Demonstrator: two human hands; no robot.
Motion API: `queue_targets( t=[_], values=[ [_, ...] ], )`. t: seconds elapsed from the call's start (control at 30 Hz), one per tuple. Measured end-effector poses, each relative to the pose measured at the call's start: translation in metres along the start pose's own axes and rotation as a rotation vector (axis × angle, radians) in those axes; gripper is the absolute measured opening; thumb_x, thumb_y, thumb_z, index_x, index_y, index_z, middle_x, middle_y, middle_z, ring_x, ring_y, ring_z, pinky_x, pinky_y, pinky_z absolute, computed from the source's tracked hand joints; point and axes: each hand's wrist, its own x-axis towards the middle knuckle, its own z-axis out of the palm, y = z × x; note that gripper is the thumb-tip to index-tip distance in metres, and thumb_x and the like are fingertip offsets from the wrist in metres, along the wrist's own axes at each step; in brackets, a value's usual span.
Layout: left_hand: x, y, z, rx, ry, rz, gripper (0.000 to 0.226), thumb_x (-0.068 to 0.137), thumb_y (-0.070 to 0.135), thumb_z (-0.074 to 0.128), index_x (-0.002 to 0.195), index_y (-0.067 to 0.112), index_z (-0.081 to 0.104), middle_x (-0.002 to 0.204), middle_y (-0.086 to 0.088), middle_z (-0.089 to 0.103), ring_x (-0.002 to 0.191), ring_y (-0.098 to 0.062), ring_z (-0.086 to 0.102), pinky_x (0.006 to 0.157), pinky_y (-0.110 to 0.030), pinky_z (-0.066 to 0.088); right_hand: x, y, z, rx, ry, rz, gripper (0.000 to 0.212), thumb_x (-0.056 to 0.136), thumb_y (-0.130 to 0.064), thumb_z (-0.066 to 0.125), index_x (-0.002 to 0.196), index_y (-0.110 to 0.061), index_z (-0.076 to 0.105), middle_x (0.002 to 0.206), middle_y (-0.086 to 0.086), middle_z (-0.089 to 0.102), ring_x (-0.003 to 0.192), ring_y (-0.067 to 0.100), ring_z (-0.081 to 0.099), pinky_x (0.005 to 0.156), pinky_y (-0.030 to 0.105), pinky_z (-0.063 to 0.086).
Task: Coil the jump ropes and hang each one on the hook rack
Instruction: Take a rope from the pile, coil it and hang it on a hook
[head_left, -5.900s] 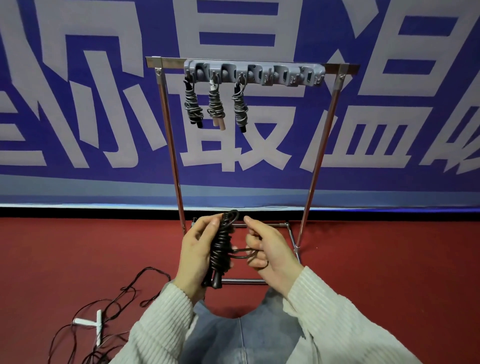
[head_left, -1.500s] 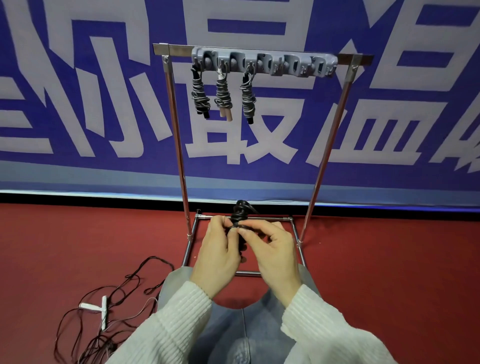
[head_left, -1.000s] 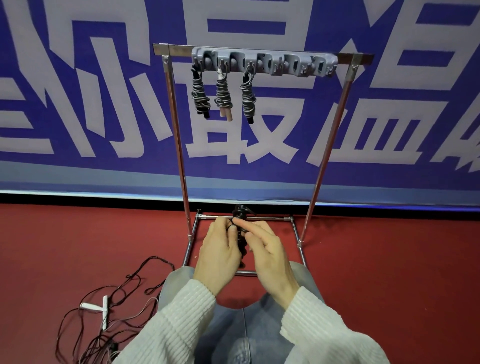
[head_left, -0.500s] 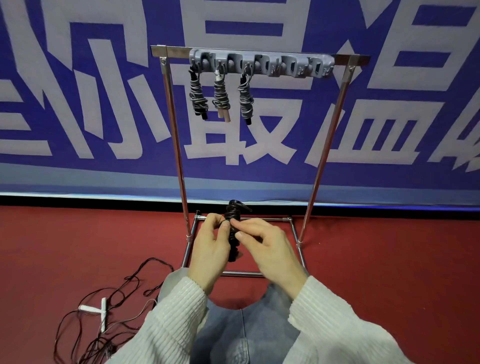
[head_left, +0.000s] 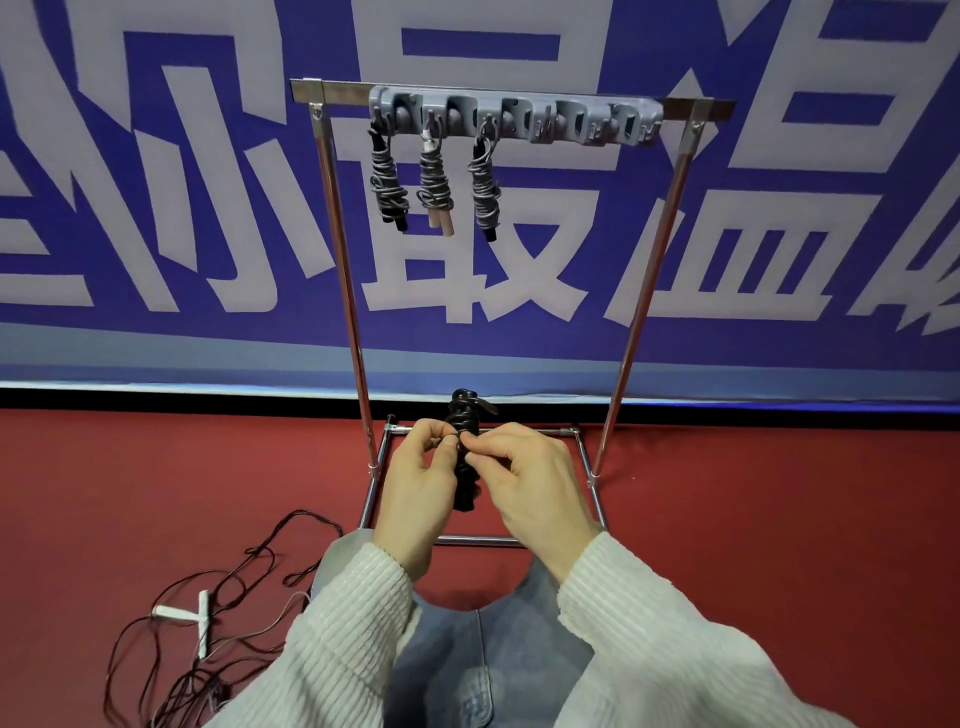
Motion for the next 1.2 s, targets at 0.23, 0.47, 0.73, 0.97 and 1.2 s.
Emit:
queue_targets(
  t=[0.23,0.47,0.73,0.97,1.2],
  values=[
    [0.007,-0.018,-0.006,0.418,0.054,0.217,0.019,0.103,0.017,0.049,0.092,0.031,0.054,0.099,-0.003,0.059,0.077,-0.024,0.065,0.067,-0.048,0.058,0.004,0.0,-0.002,-0.077,-0.028,0.087,0.014,0.088,-0.027,0.076,0.1,-0.025,0.082,0.091,-0.009,0.075,0.084,0.01,0.069,0.08,0.035,0.055],
    [-0.001,-0.021,-0.008,0.705,0.076,0.425,0.017,0.1,0.013,0.053,0.11,0.025,0.06,0.11,0.013,0.052,0.082,-0.006,0.057,0.069,-0.03,0.048,-0.003,-0.005,-0.001,0.032,-0.005,0.219,0.02,0.083,-0.025,0.077,0.076,-0.026,0.059,0.063,-0.006,0.064,0.055,0.009,0.057,0.061,0.035,0.052],
    [-0.01,-0.032,-0.012,0.57,0.103,0.445,0.024,0.102,0.009,0.05,0.114,0.029,0.057,0.104,0.013,0.061,0.093,-0.001,0.06,0.077,-0.023,0.05,-0.001,-0.007,0.005,0.289,0.033,0.334,0.025,0.074,-0.025,0.088,0.07,-0.023,0.063,0.059,-0.008,0.062,0.055,0.008,0.057,0.059,0.029,0.05],
    [-0.01,-0.031,-0.013,0.548,-0.029,0.317,0.027,0.091,0.026,0.065,0.11,0.036,0.048,0.107,0.015,0.058,0.096,0.0,0.059,0.08,-0.027,0.052,-0.002,-0.003,0.005,0.367,-0.003,0.403,0.023,0.075,-0.02,0.088,0.07,-0.019,0.065,0.058,-0.004,0.064,0.054,0.011,0.06,0.058,0.032,0.05],
    [-0.001,-0.037,-0.012,0.569,0.083,0.352,0.032,0.089,0.035,0.073,0.111,0.031,0.049,0.104,0.011,0.065,0.094,-0.008,0.064,0.082,-0.037,0.055,0.0,-0.006,-0.005,0.374,-0.089,0.293,0.022,0.082,-0.002,0.074,0.082,-0.022,0.066,0.083,-0.006,0.071,0.076,0.013,0.066,0.075,0.034,0.056]
  ],
)
